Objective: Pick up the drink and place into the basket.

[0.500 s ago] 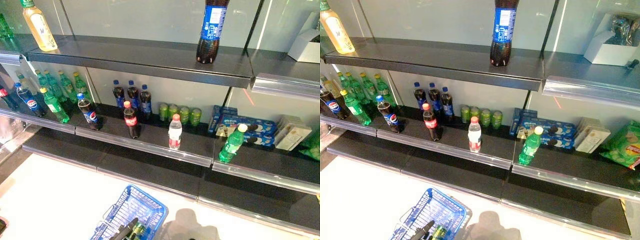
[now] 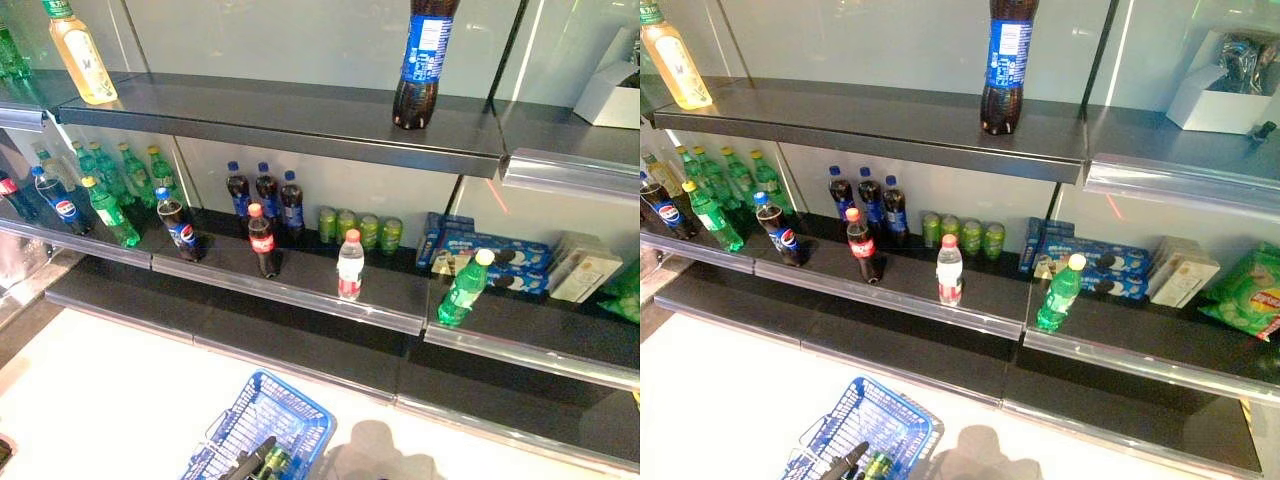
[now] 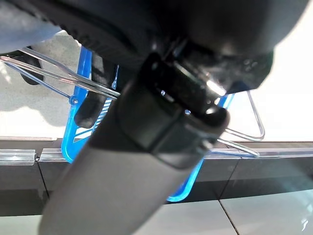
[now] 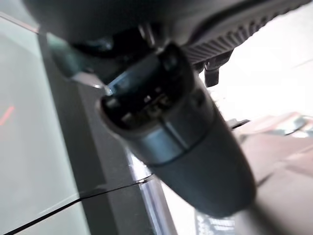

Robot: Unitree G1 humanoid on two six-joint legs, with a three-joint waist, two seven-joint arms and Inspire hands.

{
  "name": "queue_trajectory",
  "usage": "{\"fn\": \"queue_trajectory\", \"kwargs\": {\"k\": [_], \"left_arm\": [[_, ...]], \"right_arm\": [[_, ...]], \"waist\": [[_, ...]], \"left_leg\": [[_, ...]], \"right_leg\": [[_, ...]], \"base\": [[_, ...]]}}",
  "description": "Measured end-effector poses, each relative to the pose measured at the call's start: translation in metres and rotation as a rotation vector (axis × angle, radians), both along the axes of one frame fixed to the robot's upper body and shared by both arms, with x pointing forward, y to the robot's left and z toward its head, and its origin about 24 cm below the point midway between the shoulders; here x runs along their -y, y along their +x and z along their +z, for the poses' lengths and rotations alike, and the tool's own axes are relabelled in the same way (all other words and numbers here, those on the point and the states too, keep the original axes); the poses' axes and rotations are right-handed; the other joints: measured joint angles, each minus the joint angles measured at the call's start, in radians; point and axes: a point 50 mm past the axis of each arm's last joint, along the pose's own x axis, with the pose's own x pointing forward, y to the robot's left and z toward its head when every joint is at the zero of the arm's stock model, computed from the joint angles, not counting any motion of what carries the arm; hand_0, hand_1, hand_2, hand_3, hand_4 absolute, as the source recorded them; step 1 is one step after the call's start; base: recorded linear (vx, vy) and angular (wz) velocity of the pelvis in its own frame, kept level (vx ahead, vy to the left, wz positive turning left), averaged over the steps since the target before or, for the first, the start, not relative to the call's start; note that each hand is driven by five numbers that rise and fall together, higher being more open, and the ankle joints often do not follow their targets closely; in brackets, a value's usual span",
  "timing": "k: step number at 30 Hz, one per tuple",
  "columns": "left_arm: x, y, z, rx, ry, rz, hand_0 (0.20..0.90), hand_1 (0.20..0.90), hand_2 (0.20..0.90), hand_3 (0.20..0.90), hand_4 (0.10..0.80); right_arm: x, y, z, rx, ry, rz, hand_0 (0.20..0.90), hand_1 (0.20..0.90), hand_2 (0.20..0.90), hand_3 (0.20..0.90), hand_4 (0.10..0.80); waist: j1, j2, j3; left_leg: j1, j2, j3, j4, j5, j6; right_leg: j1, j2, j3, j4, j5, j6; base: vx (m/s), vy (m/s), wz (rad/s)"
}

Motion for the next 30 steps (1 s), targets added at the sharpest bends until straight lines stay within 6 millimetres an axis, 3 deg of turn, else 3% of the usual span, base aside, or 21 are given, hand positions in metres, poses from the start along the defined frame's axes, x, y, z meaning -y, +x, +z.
{"fn": "queue_trajectory", "kwargs": {"k": [2,5,8,14,18,30], "left_arm": [[0.0,0.002,0.001,-0.002,0.003,0.0,0.3,0.3,0.3,0.2,0.1],[-0.001,0.007,0.004,0.014,0.009,0.001,0.3,0.3,0.3,0.2,0.1],[-0.004,0.009,0.007,0.029,0.024,0.002,0.3,0.3,0.3,0.2,0.1],[-0.012,-0.001,0.01,0.026,0.045,0.045,0.3,0.3,0.3,0.2,0.1],[-0.011,-0.007,0.009,0.019,0.046,0.071,0.3,0.3,0.3,0.2,0.1],[-0.003,-0.013,0.007,0.025,0.028,0.093,0.3,0.3,0.3,0.2,0.1]], "right_arm": [[-0.002,0.012,0.004,0.06,-0.007,0.033,0.9,0.9,0.9,0.9,0.8],[-0.011,0.047,0.023,0.242,-0.008,0.119,0.9,0.9,0.9,0.9,0.8],[-0.019,0.081,0.056,0.443,-0.004,0.197,0.9,0.9,0.9,0.9,0.8],[-0.014,0.116,0.114,0.72,-0.09,0.325,0.9,0.9,0.9,0.9,0.8],[-0.001,0.123,0.137,0.823,-0.19,0.3,0.9,0.9,0.9,0.9,0.8],[0.034,0.122,0.202,1.081,-0.579,-0.028,0.9,0.9,0.9,0.9,0.8]], "waist": [[0.0,-0.002,0.002],[-0.003,-0.009,0.025],[-0.007,-0.025,0.038],[-0.033,-0.051,0.042],[-0.055,-0.048,0.047],[-0.073,-0.016,0.047]], "left_leg": [[0.0,0.0,0.0,0.001,0.0,0.0],[0.0,0.0,0.001,0.002,0.0,0.0],[-0.001,0.001,0.002,0.003,0.001,-0.001],[0.002,-0.002,0.007,0.005,-0.001,0.002],[0.006,-0.003,0.021,0.004,-0.003,0.003],[0.011,-0.002,0.058,0.004,-0.007,0.001]], "right_leg": [[0.0,0.0,0.0,0.0,0.0,0.0],[-0.001,0.001,0.002,0.0,0.0,0.0],[-0.003,0.002,0.003,0.0,0.0,0.0],[-0.009,0.001,0.019,0.0,0.003,0.004],[-0.011,0.001,0.028,0.0,0.003,0.005],[-0.028,0.001,0.032,0.0,0.009,0.008]], "base": [[-0.035,-0.045,-0.01],[-0.028,-0.049,-0.01],[-0.007,-0.013,0.0],[0.003,0.005,-0.02],[0.012,0.035,-0.09],[0.004,0.021,-0.1]]}}
